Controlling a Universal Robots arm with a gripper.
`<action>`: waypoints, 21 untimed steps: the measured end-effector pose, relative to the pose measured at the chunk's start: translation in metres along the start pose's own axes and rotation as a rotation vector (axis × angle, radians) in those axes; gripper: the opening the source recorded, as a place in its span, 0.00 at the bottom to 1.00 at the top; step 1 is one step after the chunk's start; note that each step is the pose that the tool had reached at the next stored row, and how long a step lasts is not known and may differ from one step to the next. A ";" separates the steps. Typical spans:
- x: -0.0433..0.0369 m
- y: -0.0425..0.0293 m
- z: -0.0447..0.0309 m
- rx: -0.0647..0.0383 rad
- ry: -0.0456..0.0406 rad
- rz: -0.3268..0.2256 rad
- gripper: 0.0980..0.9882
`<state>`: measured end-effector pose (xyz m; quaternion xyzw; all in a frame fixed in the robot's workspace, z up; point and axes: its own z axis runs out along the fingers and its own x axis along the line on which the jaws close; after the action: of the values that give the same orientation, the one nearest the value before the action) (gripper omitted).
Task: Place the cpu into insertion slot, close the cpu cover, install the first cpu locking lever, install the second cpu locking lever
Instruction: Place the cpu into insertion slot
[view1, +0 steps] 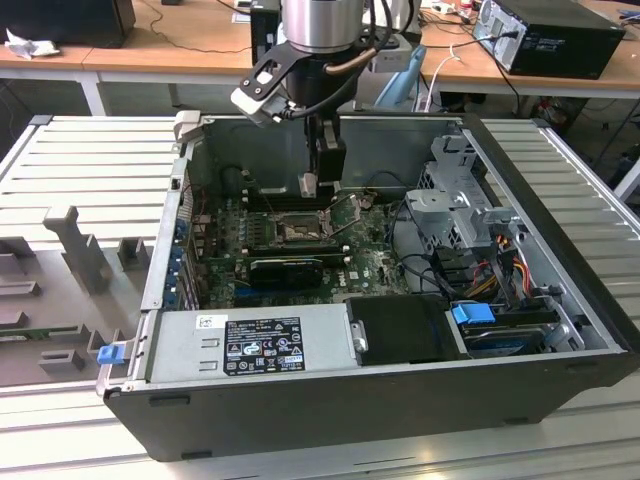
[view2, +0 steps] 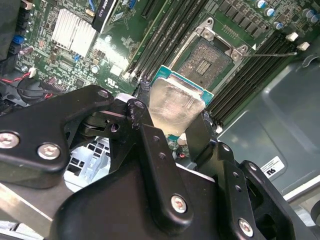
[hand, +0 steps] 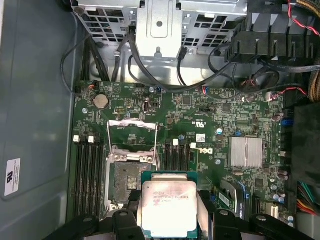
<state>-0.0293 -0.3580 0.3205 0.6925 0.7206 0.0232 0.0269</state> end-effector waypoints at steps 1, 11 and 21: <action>0.0000 -0.0001 0.0012 0.000 0.0000 0.001 0.48; 0.0004 -0.0010 0.0150 0.000 -0.0025 0.033 0.48; 0.0005 -0.0016 0.0234 -0.001 0.0031 0.034 0.48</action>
<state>-0.0293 -0.3576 0.2971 0.7045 0.7088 0.0252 0.0258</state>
